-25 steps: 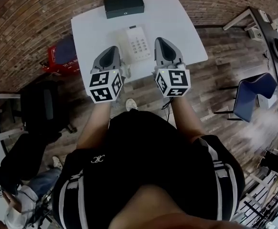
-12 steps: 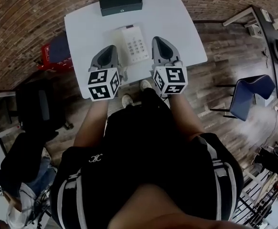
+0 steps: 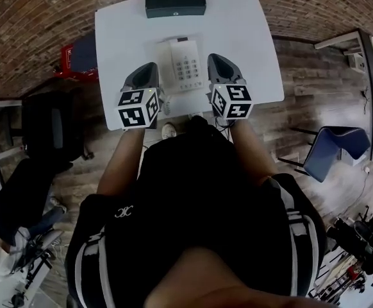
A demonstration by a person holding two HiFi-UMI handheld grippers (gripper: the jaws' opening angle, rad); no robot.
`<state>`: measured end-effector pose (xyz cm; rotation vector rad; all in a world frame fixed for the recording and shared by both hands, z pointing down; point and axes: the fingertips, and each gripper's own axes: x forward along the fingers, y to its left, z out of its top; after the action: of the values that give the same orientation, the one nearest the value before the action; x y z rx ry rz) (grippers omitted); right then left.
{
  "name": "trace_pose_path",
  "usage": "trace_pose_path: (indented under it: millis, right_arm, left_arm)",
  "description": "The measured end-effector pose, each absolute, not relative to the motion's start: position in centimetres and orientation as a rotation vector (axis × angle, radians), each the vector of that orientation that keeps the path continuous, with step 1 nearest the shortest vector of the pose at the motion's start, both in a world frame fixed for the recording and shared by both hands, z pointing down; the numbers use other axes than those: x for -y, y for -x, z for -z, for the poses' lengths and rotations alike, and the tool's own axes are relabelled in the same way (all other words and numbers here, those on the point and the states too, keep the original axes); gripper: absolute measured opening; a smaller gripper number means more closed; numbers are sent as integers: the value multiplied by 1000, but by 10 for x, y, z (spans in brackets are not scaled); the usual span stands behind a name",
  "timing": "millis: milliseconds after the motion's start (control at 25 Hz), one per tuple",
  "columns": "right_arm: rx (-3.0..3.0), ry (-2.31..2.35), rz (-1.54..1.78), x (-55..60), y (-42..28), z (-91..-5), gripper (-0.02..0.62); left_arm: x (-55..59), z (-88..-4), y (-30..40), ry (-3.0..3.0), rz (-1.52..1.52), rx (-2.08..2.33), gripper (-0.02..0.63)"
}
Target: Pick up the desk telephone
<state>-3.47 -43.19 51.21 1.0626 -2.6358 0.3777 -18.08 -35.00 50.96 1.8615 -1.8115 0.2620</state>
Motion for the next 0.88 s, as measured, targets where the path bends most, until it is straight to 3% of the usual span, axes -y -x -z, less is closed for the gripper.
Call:
trace_pose_path:
  millis: [280,400,480,520,640,880]
  right_arm:
    - [2586,-863,-719,454,45,-570,2]
    - [2564,-779,-974,462,48,-587,97]
    - [2537,-734,-1031,467,50,-598,115]
    - [2522,-708,-1033,468,52,-604,129]
    - [2477,-637,-1049,470,59,-617,178]
    - [2388,-556,-1142,471,67,-645,192]
  left_arm:
    - [360,-566,184,-1698,-185,1623,16]
    - [366,-582,178,-1705,-145,1533,167]
    - [370,-593,176,-1715,-129,1493,263]
    - [372,-598,176,-1711,-119,1474,278]
    - [376,-612,175,-1676,-85,1404,295]
    - [381,-639,174,-1615,-47,1296,313]
